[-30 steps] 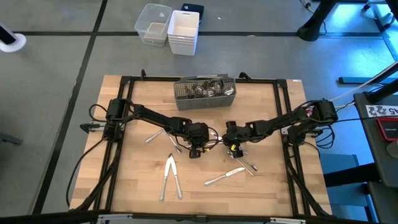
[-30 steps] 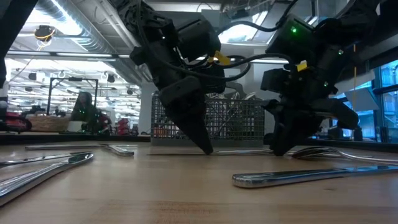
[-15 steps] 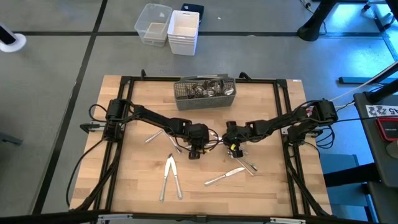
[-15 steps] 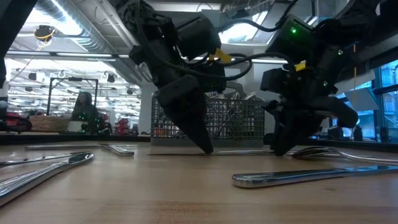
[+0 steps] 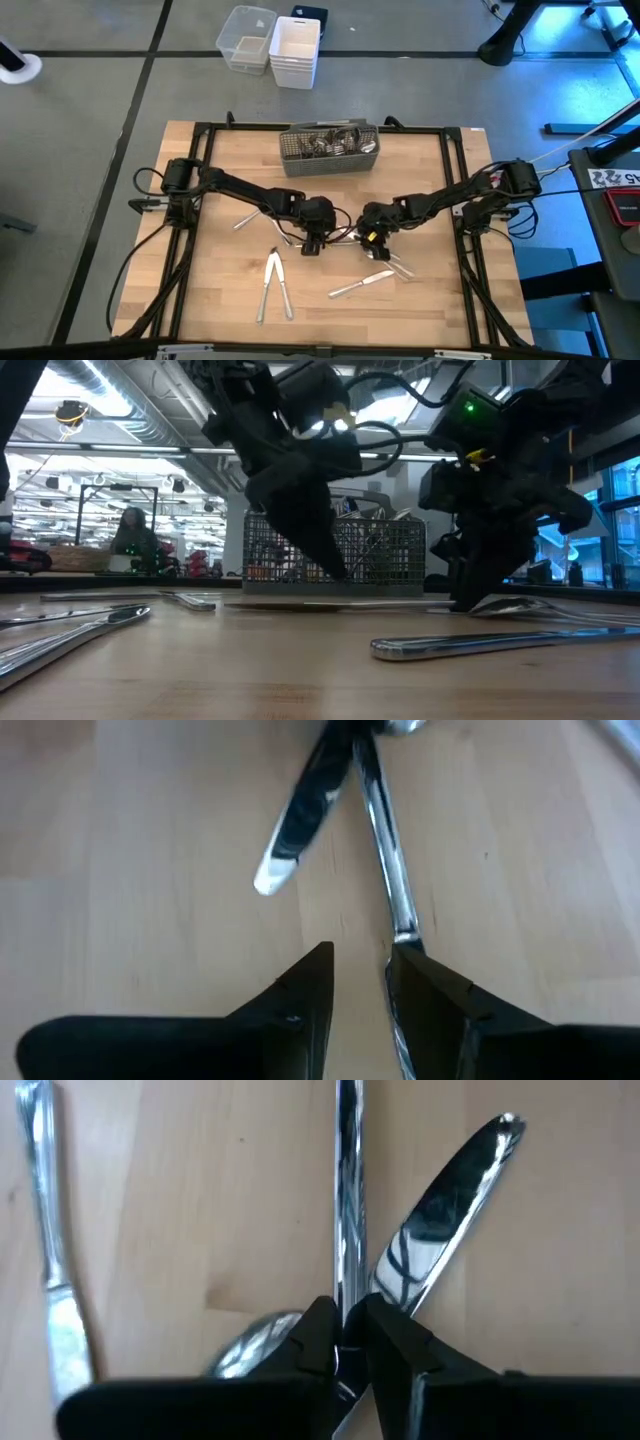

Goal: Sort silverware
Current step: Put the silver table knife into the gray silverware organizer

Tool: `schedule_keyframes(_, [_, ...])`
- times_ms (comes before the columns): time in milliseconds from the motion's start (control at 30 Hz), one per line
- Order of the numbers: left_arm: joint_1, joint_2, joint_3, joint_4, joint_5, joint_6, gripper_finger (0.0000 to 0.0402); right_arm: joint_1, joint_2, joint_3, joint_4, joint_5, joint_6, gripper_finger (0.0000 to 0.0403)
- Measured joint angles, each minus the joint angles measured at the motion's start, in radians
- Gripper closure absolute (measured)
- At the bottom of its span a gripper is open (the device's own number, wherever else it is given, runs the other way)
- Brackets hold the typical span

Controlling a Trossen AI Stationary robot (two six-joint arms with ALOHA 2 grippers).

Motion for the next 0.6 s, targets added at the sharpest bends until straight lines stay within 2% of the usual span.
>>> schedule_keyframes(467, [-0.050, 0.000, 0.000, 0.001, 0.003, 0.057, 0.0302, -0.001, 0.003, 0.054, -0.010, -0.004, 0.143, 0.0361])
schedule_keyframes(600, [-0.067, 0.006, 0.001, 0.008, -0.048, 0.061, 0.0302, -0.001, 0.003, 0.054, -0.007, -0.019, 0.183, 0.0361])
